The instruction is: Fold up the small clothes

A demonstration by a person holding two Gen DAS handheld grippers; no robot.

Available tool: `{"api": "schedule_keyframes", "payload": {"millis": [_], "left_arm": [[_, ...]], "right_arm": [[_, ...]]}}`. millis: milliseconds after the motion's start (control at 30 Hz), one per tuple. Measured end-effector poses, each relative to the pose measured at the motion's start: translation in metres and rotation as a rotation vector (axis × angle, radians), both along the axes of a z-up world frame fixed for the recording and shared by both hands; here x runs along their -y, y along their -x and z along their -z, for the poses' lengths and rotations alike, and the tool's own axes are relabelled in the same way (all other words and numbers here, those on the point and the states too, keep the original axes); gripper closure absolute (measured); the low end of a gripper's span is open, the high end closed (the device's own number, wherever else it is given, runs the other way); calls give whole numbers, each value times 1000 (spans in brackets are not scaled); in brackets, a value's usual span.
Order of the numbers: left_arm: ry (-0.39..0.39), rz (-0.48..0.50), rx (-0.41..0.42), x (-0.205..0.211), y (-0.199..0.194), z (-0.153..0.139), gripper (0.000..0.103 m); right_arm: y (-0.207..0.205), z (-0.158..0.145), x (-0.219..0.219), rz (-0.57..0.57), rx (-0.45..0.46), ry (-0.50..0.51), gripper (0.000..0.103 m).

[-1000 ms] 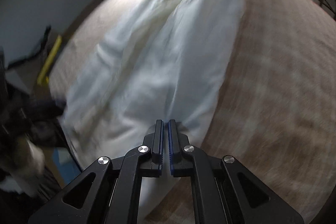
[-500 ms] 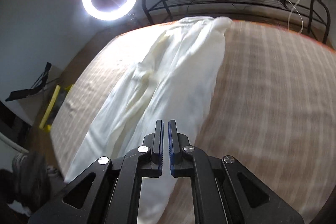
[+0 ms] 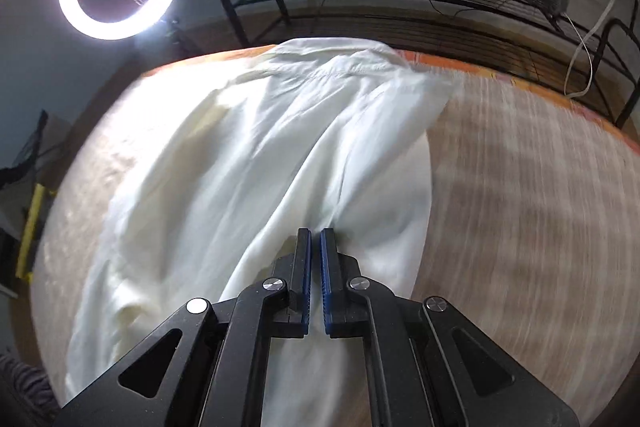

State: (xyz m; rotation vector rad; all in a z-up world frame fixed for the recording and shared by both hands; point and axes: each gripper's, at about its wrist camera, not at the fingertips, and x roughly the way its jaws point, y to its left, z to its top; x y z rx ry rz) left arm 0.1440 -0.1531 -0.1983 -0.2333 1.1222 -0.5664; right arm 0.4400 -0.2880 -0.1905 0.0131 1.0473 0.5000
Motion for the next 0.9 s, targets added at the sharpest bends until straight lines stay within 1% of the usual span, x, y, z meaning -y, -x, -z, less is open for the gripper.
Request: {"api": "schedule_keyframes", "payload": {"millis": [67, 133, 233, 267, 333, 400, 433, 467, 533, 567, 633, 733, 800, 900], "left_arm": [[0, 1, 5, 1, 1, 1, 103], [-4, 2, 11, -2, 1, -1, 103], [-2, 3, 12, -1, 2, 0, 103], [0, 2, 9, -1, 2, 0, 103], [0, -1, 8, -3, -1, 1, 103], [-7, -2, 12, -2, 0, -1, 103], [-6, -4, 7, -3, 3, -3, 103], [-2, -4, 1, -3, 5, -5, 103], [6, 4, 7, -6, 13, -13, 103], [8, 9, 20, -8, 19, -18, 103], [21, 18, 38, -14, 28, -29, 103], [30, 11, 80, -30, 41, -45, 103], [30, -11, 108, -45, 47, -56, 103], [29, -68, 141, -73, 54, -70, 103]], "right_arm": [[-12, -1, 5, 25, 26, 19, 100], [-29, -1, 14, 74, 31, 13, 100], [-46, -12, 24, 145, 73, 53, 99], [-47, -18, 29, 168, 77, 45, 99], [-40, -32, 41, 199, 88, -20, 99], [-24, -45, 49, 196, 90, -59, 99], [-8, -54, 53, 186, 93, -54, 99], [-2, -58, 54, 177, 95, -55, 99], [36, -73, 60, 142, 97, -78, 99], [47, -76, 59, 128, 95, -88, 99], [84, -82, 58, 96, 90, -106, 99], [119, -72, 44, 47, 66, -127, 99], [134, -52, 26, 38, 34, -102, 99], [143, -23, 5, 44, -25, -114, 99]]}}
